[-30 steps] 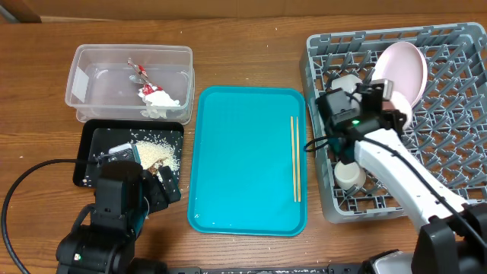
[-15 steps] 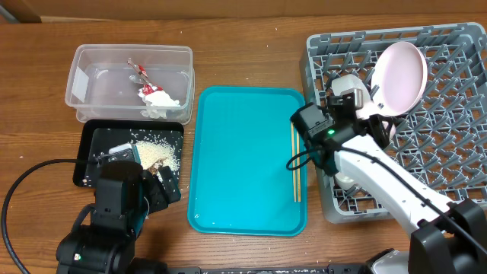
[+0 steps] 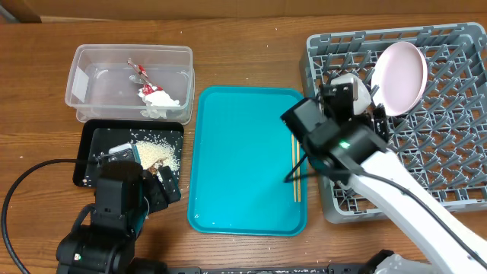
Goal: Sort waste into correct bins and load items into the dishwasher
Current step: 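Release the bowl and move the right gripper to the chopsticks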
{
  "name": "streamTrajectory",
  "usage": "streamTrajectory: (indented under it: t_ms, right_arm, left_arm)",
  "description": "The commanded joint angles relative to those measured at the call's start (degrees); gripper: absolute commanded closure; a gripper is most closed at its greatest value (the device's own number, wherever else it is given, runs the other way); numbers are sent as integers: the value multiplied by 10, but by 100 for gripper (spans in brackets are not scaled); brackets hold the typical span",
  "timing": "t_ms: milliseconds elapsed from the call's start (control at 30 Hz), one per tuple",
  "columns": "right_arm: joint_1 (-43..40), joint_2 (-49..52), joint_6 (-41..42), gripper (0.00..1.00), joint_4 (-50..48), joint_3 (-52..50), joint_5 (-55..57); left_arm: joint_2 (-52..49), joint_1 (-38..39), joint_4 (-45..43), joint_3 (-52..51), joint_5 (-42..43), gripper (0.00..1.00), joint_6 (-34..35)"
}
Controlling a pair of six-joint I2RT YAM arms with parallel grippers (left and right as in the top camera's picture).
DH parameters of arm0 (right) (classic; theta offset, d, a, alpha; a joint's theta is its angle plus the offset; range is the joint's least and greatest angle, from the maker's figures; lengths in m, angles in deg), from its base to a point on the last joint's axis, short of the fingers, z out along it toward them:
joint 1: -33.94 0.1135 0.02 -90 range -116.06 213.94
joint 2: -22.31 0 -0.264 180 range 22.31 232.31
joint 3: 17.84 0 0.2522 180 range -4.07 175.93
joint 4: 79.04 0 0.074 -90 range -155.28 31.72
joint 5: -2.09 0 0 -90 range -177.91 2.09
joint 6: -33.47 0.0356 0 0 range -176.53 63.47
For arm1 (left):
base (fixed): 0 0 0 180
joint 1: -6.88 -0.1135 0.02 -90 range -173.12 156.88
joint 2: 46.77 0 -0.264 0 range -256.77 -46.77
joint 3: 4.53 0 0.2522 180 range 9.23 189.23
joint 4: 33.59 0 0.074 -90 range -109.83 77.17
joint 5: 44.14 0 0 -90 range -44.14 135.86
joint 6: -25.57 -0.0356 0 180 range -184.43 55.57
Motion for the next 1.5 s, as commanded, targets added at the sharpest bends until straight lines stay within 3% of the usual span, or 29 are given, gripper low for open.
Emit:
streamTrajectory:
  t_ms: [0,67,100,133,167,233,367,633,900,1000,1100,1467]
  right_arm:
    - [3,-31,10,0,-23,24,-250]
    - [3,-33,9,0,-45,24,-386]
    - [3,-30,10,6,-61,19,-444]
    - [3,-26,10,23,-73,15,-482]
    - [4,-18,10,27,-87,8,-515]
    - [7,1,10,39,-101,-5,-533]
    - [5,67,40,50,-106,-28,-472]
    - [-28,189,59,51,-131,-29,-404]
    - [-55,263,10,51,-156,-29,-455]
    - [-54,271,11,53,-164,-29,-456]
    - [-55,272,11,64,-166,-29,-455]
    - [-57,272,11,64,-219,-80,-460]
  left_arm:
    - [4,3,-2,-1,-12,0,10]
    - [4,3,-2,-1,-12,0,10]
    - [4,3,-2,-1,-12,0,10]
    - [4,3,-2,-1,-12,0,10]
    - [4,3,-2,-1,-12,0,10]
    - [4,3,-2,-1,-12,0,10]
    - [4,3,-2,-1,-12,0,10]
    - [4,3,-2,-1,-12,0,10]
    - [4,3,-2,-1,-12,0,10]
    - [4,3,-2,-1,-12,0,10]
    - [4,3,-2,-1,-12,0,10]
    - [4,3,-2,-1,-12,0,10]
